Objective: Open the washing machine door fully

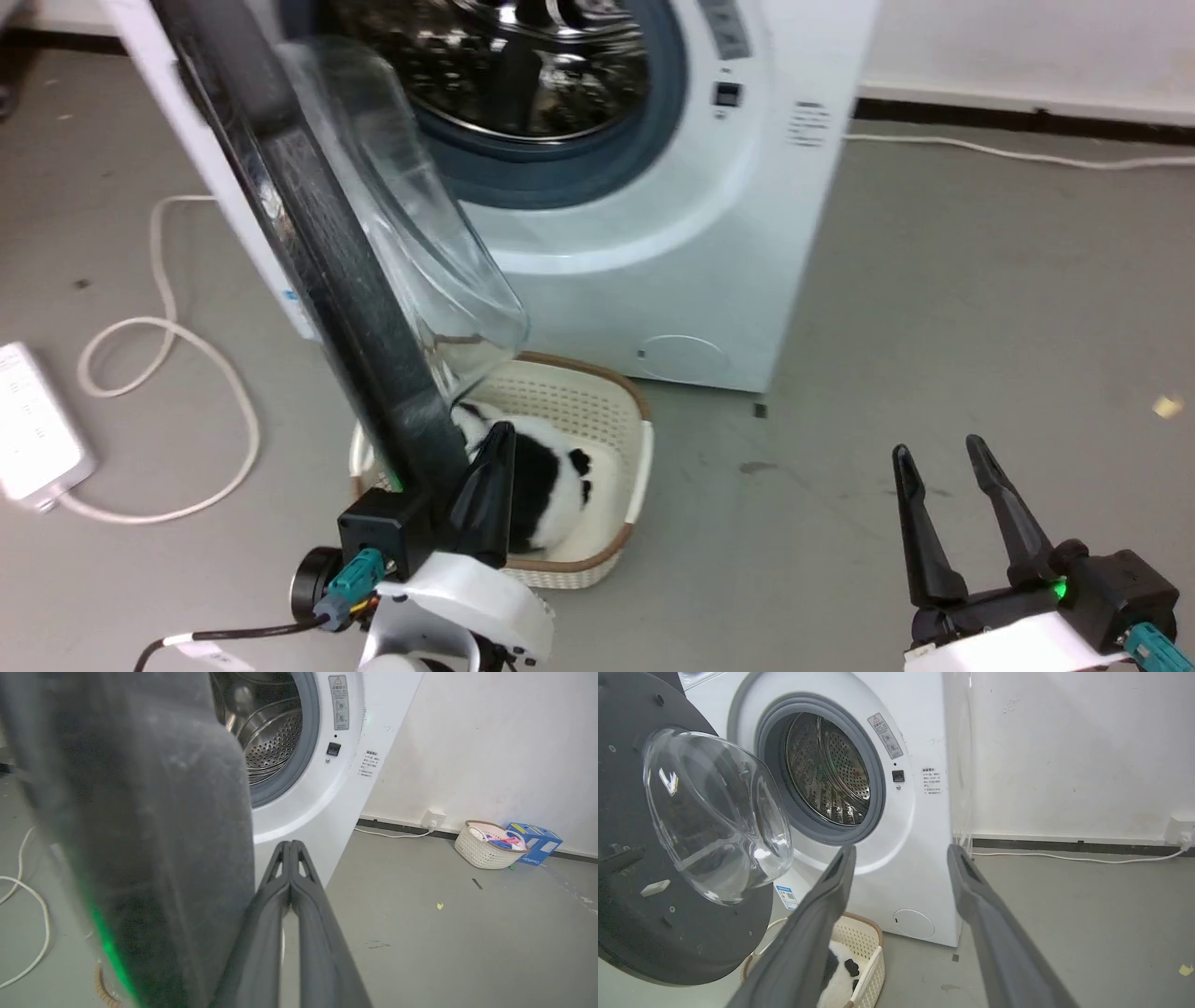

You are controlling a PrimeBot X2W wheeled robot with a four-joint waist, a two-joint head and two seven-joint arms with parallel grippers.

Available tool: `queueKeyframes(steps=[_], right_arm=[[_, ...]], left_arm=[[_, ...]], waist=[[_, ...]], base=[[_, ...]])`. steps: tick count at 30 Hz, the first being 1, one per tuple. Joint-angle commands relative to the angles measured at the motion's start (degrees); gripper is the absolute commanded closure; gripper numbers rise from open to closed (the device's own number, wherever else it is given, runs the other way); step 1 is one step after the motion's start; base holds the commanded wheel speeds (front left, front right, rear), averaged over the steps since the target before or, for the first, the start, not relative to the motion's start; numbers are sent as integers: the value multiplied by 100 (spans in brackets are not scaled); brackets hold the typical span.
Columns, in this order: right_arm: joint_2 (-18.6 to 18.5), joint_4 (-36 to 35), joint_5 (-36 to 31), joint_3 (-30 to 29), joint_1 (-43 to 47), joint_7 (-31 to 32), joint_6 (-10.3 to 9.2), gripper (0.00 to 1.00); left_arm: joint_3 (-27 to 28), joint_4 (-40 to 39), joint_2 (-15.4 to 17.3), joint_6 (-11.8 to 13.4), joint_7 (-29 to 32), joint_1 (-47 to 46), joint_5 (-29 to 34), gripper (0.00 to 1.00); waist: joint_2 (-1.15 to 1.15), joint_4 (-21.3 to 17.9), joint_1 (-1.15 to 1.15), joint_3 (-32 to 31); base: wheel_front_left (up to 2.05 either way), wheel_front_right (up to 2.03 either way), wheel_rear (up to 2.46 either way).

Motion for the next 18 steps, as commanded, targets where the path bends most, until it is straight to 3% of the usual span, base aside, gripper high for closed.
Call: queueKeyframes(steps=[1, 11, 18], right_arm=[[21, 19, -5, 12, 57, -26, 5, 0], [21, 90, -81, 31, 102, -26, 5, 0], [-13, 98, -277, 145, -65, -26, 5, 0]], left_arm=[[135, 70, 148, 127, 9, 157, -26, 100], [655, -72, 380, 333, 75, 361, -321, 100], [1413, -32, 793, 409, 102, 65, -687, 100]], waist=[[-1, 434, 0, -94], [-1, 1408, 0, -28], [-1, 1619, 0, 375]], base=[[0, 0, 0], [0, 0, 0], [0, 0, 0]])
